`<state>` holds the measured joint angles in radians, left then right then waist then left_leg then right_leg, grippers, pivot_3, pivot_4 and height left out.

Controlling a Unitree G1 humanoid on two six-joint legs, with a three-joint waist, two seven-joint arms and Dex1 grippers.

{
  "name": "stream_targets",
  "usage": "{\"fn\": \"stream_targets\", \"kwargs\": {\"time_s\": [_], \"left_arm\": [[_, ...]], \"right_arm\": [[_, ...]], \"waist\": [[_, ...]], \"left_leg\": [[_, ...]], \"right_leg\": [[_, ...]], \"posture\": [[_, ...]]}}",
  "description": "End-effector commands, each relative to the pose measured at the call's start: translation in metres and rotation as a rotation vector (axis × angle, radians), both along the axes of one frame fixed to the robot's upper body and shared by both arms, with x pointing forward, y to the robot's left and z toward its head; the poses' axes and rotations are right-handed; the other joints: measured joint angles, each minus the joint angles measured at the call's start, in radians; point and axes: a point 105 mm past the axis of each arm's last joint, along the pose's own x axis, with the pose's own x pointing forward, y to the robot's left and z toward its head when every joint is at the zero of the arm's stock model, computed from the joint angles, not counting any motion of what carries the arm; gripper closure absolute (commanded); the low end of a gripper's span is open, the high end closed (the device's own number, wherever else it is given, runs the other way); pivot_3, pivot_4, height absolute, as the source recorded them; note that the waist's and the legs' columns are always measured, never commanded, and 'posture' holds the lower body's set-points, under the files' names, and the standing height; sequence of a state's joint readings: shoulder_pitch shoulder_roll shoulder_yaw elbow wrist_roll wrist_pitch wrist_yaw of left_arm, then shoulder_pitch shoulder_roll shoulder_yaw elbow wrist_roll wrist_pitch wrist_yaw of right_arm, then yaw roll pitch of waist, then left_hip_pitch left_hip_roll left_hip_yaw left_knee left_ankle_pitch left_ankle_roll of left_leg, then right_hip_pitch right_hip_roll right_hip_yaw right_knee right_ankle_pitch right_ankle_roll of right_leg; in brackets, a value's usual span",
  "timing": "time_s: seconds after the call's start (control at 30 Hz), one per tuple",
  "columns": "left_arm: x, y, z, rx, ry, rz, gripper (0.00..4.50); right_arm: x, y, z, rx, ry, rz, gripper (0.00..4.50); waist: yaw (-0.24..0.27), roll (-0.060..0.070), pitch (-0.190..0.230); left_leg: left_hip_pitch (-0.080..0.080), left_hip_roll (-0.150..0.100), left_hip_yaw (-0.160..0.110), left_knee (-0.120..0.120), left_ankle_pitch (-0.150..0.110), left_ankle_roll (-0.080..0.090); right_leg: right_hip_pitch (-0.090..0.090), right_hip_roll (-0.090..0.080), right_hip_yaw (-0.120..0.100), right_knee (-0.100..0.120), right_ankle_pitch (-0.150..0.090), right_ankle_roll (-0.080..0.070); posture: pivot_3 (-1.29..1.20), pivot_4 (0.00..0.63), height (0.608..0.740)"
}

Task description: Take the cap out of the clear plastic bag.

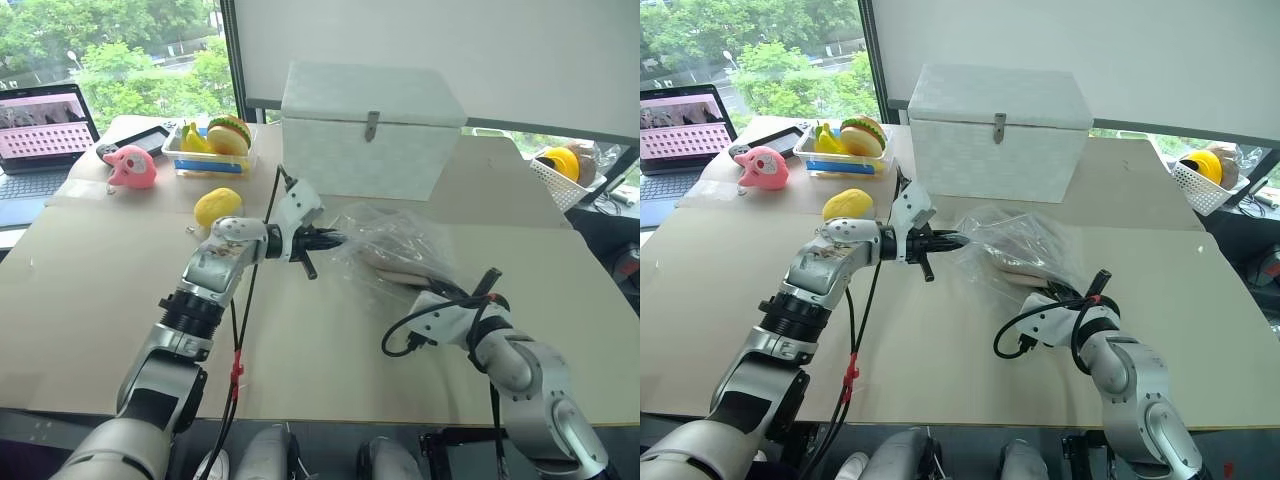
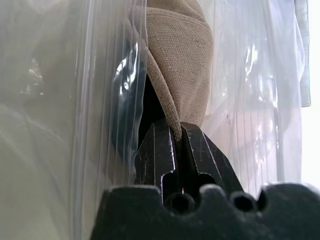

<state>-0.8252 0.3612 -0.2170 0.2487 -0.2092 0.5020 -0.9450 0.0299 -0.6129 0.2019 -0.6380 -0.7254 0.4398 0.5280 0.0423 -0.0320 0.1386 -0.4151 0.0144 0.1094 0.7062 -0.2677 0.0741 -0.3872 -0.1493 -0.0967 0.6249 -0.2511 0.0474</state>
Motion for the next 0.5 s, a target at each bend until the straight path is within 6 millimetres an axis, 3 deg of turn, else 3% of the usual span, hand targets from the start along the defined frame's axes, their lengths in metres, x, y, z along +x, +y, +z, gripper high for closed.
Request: {"fn": "stream_targets", "kwargs": {"time_s": [0.03, 0.27, 0.5], "left_arm": [[0.001, -0.001, 0.009, 0.007, -0.044, 0.001, 4.48], [0.000, -0.003, 0.005, 0.005, -0.029, -0.008, 4.48], [0.000, -0.006, -0.001, 0.023, -0.020, -0.010, 4.48]], "right_arm": [[-0.016, -0.011, -0.051, 0.013, 0.279, -0.043, 4.50], [-0.033, 0.007, -0.012, 0.163, 0.249, 0.039, 4.50], [-0.029, 0.020, 0.054, 0.579, 0.175, 0.029, 4.50]], "waist": [[0.000, 0.000, 0.000], [0.001, 0.001, 0.000], [-0.004, 0.002, 0.001]], "left_leg": [[0.000, 0.000, 0.000, 0.000, 0.000, 0.000], [-0.001, 0.000, 0.000, -0.002, 0.000, 0.001], [-0.005, 0.000, 0.000, -0.003, 0.002, 0.007]], "right_leg": [[0.000, 0.000, 0.000, 0.000, 0.000, 0.000], [-0.001, 0.000, 0.000, 0.000, 0.000, 0.000], [-0.002, 0.002, -0.001, 0.001, 0.000, 0.000]], "posture": [[0.00, 0.150, 0.723], [0.00, 0.150, 0.723], [0.00, 0.150, 0.723]]}}
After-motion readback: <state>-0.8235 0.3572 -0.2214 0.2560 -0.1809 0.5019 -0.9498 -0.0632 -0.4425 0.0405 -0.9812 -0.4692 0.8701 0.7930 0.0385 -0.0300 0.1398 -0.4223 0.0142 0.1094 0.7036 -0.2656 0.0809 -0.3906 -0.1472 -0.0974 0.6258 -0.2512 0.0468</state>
